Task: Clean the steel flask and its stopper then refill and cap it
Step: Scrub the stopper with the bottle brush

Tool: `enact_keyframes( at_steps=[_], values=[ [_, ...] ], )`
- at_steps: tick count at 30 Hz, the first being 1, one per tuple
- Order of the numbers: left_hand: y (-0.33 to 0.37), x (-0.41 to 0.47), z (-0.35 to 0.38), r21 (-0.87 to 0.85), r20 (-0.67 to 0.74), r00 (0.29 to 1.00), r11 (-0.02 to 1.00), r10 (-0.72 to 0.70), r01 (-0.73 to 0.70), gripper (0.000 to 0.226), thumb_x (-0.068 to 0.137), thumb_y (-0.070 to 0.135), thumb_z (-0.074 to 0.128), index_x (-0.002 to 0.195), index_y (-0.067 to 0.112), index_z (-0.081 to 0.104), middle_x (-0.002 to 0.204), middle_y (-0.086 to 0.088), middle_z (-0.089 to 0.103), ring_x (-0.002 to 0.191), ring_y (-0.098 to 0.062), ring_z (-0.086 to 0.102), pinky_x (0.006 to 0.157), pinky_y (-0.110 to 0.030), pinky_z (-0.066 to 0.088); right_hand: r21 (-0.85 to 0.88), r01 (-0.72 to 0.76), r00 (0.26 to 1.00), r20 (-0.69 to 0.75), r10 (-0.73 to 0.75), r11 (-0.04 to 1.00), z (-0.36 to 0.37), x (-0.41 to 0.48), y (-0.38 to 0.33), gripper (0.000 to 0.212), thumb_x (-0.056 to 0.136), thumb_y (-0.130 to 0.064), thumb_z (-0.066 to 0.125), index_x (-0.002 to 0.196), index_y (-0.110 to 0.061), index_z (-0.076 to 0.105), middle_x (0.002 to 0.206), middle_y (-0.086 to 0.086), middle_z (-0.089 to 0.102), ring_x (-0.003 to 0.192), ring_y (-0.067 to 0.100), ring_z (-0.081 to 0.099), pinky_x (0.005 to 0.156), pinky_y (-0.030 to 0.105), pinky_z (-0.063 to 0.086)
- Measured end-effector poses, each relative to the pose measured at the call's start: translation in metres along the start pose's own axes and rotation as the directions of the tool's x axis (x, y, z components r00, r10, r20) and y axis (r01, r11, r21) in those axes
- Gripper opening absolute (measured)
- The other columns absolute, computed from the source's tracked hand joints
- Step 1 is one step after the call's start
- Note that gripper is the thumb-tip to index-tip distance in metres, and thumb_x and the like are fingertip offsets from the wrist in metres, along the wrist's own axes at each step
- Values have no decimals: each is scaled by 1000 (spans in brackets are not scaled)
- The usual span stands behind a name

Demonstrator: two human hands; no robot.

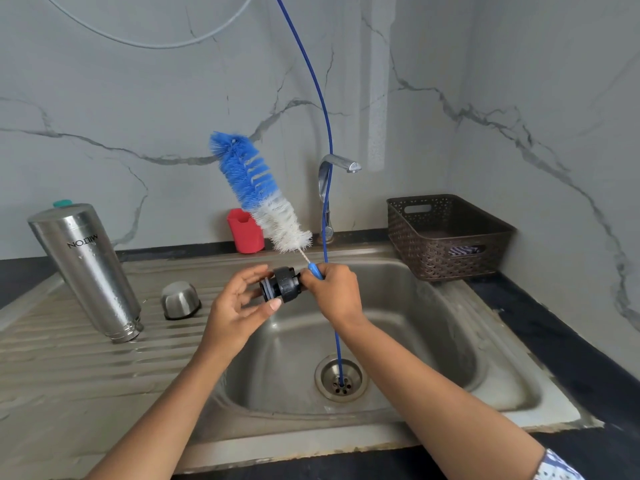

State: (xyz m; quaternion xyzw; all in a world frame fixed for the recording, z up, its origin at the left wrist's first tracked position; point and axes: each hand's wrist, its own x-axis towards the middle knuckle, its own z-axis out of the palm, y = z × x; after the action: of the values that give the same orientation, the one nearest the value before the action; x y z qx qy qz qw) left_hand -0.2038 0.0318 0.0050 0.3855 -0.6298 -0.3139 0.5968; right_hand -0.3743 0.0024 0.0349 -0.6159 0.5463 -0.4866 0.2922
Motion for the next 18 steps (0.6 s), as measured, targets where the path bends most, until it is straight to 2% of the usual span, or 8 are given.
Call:
enact_keyframes(
  at_steps=[3,5,8,11,13,16,17,18],
  values=[
    [2,2,5,15,13,998,998,-69,69,71,67,21,87,129,22,52,120,9,63,106,-3,63,80,-13,50,-26,10,1000,13,-9,1000,-3,2,0,33,83,-23,61,68,5,58,54,4,39,51,15,29,49,27,28],
    [0,4,8,80,17,996,993,-88,86,67,65,25,88,125,22,59,118,6,67,104,-5,65,84,-13,49,-59,33,999,30,-31,998,-2,2,1,32,82,-22,61,66,5,57,55,6,41,52,15,31,50,28,29],
    [0,5,9,109,-15,996,990,-89,90,52,66,16,84,113,25,65,108,7,72,99,-5,67,84,-11,48,-80,28,999,43,-24,996,1,3,2,33,83,-22,60,58,-2,50,55,6,41,52,16,31,51,29,30],
    [-3,5,7,113,-37,994,988,-99,103,51,64,7,84,108,26,64,99,16,73,94,-5,69,81,-11,49,-101,25,996,91,-16,995,-2,3,-1,36,89,-32,60,70,-2,65,59,2,58,54,16,44,54,30,37],
    [-6,6,5,116,-51,993,987,-109,115,53,64,4,84,109,23,64,101,11,73,95,-6,69,82,-13,50,-109,13,989,146,3,994,-9,4,-3,39,92,-44,56,79,-12,74,66,-7,68,59,10,54,61,28,43],
    [-12,9,-2,117,-101,984,981,-143,155,55,60,13,87,108,24,64,104,7,72,98,-7,68,87,-16,49,-183,39,989,147,-12,982,-35,8,-7,44,95,-50,48,73,-18,70,59,-7,60,55,8,49,62,28,40],
    [-13,10,-4,122,-123,981,978,-152,167,57,56,20,90,106,25,64,102,9,73,97,-6,68,88,-16,49,-219,83,988,144,-52,972,-47,9,-7,41,96,-46,46,72,-21,67,58,-7,57,56,9,49,64,28,39],
    [-15,10,-5,132,-151,975,975,-160,181,59,52,27,92,103,28,65,99,12,73,95,-5,68,87,-16,49,-255,142,982,154,-105,957,-58,9,-8,33,98,-41,45,81,-25,68,59,-10,54,60,10,49,67,28,40]
  ],
)
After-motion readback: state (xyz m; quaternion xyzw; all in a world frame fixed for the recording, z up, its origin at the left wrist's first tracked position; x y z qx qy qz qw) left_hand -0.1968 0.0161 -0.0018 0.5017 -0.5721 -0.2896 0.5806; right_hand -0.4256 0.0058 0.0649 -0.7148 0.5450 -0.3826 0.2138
